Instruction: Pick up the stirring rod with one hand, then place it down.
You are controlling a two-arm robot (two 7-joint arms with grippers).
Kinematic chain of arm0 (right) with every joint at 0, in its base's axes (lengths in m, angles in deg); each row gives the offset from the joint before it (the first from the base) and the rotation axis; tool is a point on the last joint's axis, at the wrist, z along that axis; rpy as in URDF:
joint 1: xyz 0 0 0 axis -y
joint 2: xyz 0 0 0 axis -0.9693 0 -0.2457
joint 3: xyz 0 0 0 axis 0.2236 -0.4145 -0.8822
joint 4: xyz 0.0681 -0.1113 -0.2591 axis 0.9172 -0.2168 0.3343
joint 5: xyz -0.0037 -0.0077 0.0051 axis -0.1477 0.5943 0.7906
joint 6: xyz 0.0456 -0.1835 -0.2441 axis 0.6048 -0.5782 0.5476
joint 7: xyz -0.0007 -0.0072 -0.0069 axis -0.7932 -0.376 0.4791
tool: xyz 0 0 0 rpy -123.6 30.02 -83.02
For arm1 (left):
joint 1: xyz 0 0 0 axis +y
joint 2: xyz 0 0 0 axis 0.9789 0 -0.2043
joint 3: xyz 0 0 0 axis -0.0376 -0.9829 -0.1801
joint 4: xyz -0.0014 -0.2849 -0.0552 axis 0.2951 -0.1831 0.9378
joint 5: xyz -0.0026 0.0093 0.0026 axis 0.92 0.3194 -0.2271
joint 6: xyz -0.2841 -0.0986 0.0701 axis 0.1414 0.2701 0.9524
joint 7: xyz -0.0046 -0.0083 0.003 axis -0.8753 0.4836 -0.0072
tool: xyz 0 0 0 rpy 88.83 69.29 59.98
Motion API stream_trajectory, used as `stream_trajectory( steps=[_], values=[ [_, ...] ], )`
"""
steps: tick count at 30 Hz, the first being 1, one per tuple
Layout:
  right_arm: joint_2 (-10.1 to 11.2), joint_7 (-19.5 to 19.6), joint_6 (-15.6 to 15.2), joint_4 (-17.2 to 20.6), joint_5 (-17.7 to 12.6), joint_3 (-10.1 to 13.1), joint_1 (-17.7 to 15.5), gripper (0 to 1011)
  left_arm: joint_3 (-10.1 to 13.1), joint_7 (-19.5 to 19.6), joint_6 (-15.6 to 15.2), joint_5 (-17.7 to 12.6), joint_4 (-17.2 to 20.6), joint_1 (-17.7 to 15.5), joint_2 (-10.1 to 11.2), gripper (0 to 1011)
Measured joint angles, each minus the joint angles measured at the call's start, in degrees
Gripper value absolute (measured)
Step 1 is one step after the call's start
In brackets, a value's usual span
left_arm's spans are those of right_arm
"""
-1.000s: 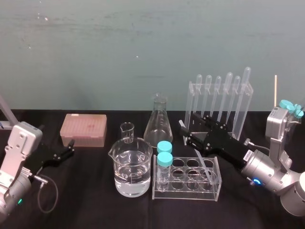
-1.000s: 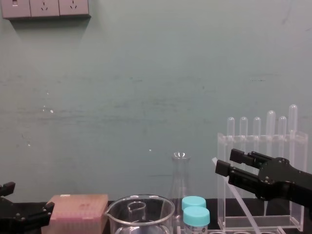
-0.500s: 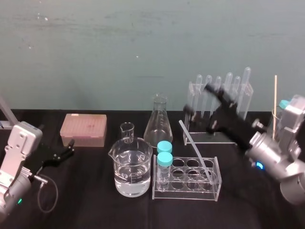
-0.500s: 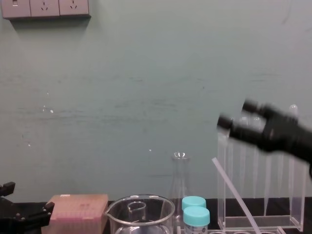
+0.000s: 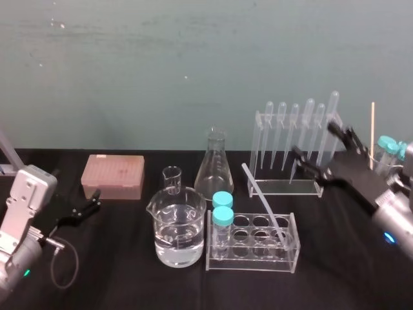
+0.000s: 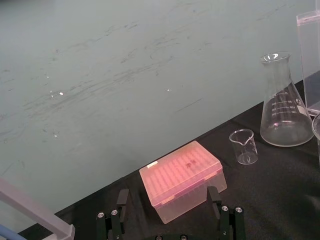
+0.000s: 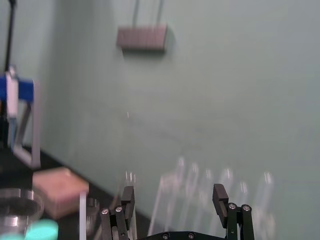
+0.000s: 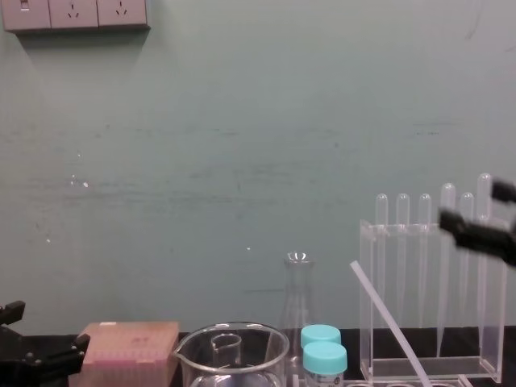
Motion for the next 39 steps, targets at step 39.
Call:
stream_trajectory(
  steps=[39],
  values=[
    [2.0,2.9,-14.1,3.3,2.2,1.4,-6.1,1003,0.0,0.0,0.0,0.0,0.0,0.0,0.0,1000]
  ],
)
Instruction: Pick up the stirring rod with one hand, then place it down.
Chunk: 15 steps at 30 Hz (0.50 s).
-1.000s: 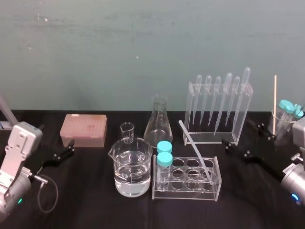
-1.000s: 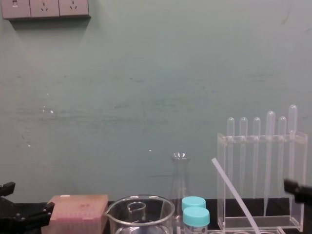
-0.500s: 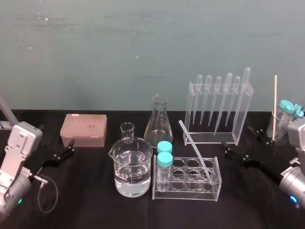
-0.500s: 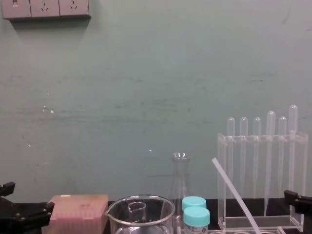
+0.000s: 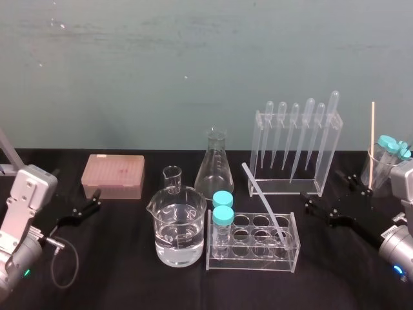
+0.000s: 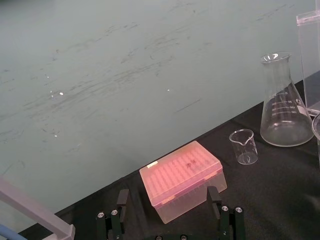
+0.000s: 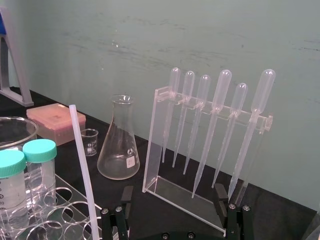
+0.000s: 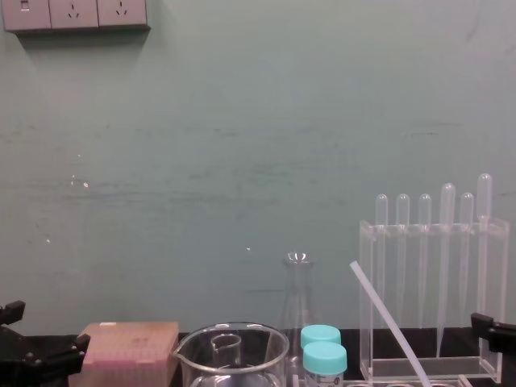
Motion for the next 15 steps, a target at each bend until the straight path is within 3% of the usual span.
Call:
stream_trajectory(
  steps=[15],
  values=[
    [0.1,0.0,0.1,0.1,0.0,0.0,-0.1,1003,0.0,0.0,0.0,0.0,0.0,0.0,0.0,1000]
  ],
)
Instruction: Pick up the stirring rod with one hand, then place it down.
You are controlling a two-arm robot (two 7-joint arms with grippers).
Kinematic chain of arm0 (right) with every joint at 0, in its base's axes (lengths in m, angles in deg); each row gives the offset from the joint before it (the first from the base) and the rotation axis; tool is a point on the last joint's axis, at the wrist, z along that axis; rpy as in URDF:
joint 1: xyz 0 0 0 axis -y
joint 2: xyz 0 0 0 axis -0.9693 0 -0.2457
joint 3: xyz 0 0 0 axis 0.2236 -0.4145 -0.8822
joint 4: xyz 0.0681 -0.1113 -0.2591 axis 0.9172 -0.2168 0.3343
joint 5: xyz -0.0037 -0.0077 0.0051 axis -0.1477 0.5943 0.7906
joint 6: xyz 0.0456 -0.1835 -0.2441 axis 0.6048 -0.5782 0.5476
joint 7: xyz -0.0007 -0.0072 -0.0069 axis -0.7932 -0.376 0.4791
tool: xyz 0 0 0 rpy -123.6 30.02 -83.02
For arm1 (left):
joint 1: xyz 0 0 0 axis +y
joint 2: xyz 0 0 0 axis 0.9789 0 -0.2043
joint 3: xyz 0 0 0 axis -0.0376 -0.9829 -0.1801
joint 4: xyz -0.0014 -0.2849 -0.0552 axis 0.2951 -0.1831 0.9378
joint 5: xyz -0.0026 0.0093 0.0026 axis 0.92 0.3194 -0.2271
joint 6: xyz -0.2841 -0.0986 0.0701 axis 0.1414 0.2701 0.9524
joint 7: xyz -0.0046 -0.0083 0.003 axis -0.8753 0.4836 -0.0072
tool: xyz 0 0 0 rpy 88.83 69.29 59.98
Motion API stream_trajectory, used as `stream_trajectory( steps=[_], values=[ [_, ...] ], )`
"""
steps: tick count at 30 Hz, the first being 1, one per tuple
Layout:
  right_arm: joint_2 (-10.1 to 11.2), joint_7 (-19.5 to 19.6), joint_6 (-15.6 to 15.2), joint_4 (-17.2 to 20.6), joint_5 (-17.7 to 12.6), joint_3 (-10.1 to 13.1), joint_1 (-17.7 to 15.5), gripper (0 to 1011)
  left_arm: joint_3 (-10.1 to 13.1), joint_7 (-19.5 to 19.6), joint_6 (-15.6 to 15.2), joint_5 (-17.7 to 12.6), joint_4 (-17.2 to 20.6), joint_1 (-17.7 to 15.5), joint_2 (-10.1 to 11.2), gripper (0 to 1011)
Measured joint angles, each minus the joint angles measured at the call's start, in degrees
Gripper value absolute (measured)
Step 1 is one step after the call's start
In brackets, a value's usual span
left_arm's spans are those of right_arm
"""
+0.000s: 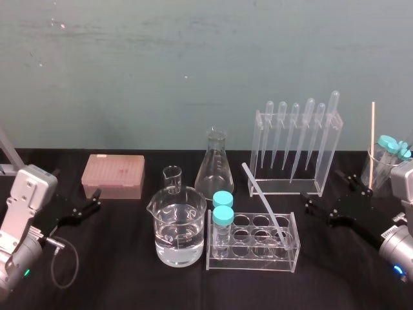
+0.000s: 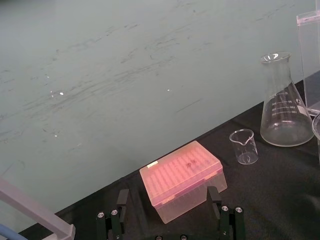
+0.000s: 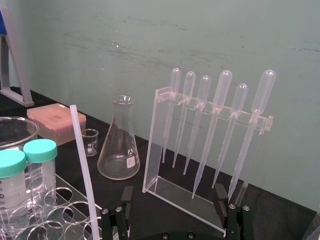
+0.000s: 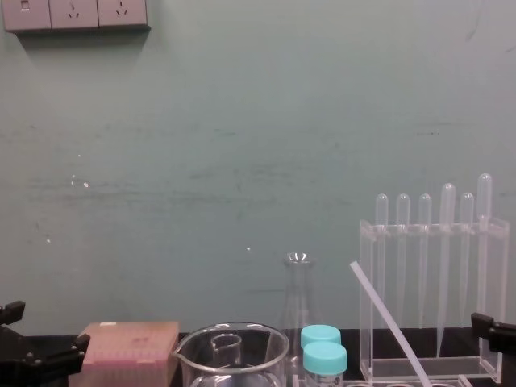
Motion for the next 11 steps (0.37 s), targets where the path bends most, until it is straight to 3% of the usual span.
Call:
stream_trajectory(
  steps=[11],
  values=[
    [0.0,0.0,0.0,0.0,0.0,0.0,0.0,1003,0.0,0.0,0.0,0.0,0.0,0.0,0.0,1000]
  ],
)
